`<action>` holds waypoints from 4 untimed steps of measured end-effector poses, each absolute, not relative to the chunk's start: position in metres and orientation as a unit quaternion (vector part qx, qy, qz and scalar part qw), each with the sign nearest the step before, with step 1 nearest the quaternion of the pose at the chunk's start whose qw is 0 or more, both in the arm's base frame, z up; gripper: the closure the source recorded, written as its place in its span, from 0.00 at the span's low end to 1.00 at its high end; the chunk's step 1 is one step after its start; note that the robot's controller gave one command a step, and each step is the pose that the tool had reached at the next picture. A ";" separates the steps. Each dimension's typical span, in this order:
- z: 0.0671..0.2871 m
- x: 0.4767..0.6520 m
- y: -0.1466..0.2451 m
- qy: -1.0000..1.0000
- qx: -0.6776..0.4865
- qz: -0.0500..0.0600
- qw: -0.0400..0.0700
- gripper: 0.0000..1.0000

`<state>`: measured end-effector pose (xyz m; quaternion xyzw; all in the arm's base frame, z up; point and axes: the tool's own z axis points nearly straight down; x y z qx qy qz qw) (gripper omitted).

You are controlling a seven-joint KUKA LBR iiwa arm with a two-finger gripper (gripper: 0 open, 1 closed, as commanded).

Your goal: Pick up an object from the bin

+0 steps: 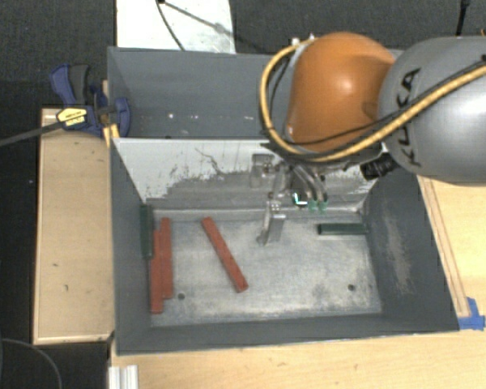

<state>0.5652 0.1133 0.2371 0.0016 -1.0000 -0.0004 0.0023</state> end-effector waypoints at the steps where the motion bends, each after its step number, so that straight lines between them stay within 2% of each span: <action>1: 0.068 0.559 0.132 -0.945 -0.327 0.001 0.002 0.00; 2: 0.102 0.551 0.128 -0.934 -0.358 -0.001 -0.002 0.00; 3: 0.106 0.531 0.140 -0.908 -0.420 0.000 0.002 0.00; 4: 0.069 0.516 0.137 -0.873 -0.487 0.001 0.002 0.00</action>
Offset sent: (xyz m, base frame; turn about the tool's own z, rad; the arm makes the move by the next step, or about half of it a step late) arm -0.0047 0.0182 -0.1671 0.6698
